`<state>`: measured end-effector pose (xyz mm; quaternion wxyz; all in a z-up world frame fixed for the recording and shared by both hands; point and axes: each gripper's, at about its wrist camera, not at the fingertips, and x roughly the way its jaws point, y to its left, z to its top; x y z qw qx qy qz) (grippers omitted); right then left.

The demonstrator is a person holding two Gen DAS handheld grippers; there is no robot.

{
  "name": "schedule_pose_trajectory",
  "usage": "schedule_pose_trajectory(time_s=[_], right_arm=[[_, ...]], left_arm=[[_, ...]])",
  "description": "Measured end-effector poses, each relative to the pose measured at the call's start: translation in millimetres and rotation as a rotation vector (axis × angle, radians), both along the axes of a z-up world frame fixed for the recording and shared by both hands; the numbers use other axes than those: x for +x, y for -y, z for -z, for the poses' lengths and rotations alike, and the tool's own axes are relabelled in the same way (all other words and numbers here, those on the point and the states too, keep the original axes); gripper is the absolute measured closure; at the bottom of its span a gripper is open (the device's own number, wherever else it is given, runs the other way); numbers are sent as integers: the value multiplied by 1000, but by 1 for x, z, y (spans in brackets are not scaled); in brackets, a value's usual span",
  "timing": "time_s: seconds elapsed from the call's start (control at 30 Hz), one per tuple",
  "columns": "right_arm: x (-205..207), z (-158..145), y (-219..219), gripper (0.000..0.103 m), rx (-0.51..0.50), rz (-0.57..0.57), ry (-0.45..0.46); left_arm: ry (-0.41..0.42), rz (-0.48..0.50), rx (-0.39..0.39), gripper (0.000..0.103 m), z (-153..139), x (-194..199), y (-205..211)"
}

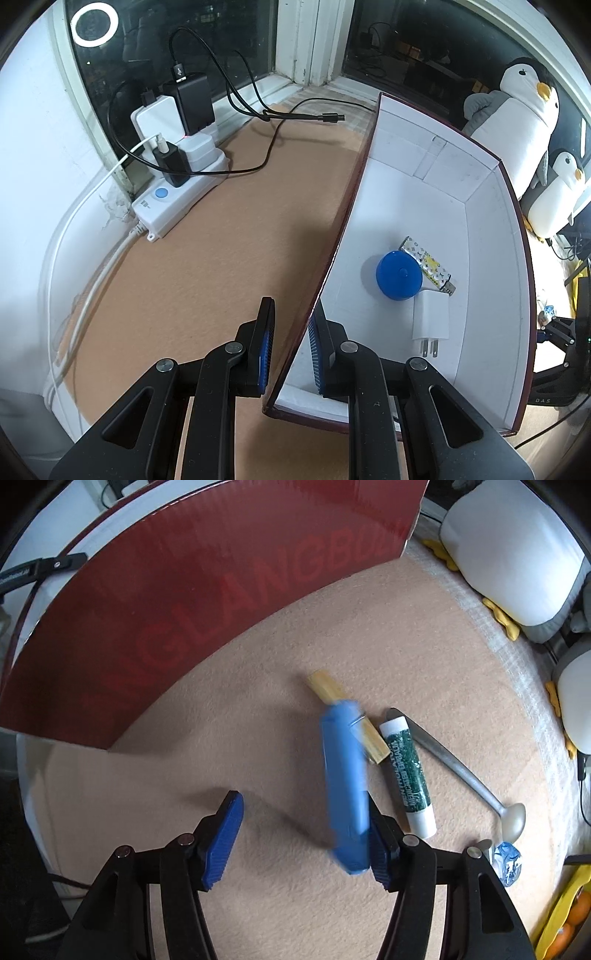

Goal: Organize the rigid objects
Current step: 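Grasp the blue phone stand edgewise with the right tool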

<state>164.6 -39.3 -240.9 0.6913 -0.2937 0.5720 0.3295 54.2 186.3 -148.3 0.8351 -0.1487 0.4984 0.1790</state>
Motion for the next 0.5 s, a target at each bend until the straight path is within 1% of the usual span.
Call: schedule_pose_trajectory(time_s=[0.03, 0.1, 0.23, 0.33, 0.43, 0.47, 0.5], right_arm=[[-1, 0, -1, 49, 3, 9, 2], [0, -2, -4, 56, 16, 22, 4], [6, -7, -3, 63, 41, 60, -1], [11, -9, 2, 71, 58, 93, -13], [16, -10, 5, 85, 77, 131, -32], [21, -10, 7, 91, 82, 139, -37], [22, -10, 8, 94, 91, 149, -42]], left_arm=[[0, -1, -1, 87, 0, 0, 0], [0, -2, -3, 87, 1, 0, 0], [2, 0, -5, 87, 1, 0, 0], [4, 2, -5, 87, 1, 1, 0], [6, 3, -7, 87, 1, 1, 0], [6, 2, -7, 87, 2, 1, 0], [5, 3, -7, 87, 1, 1, 0]])
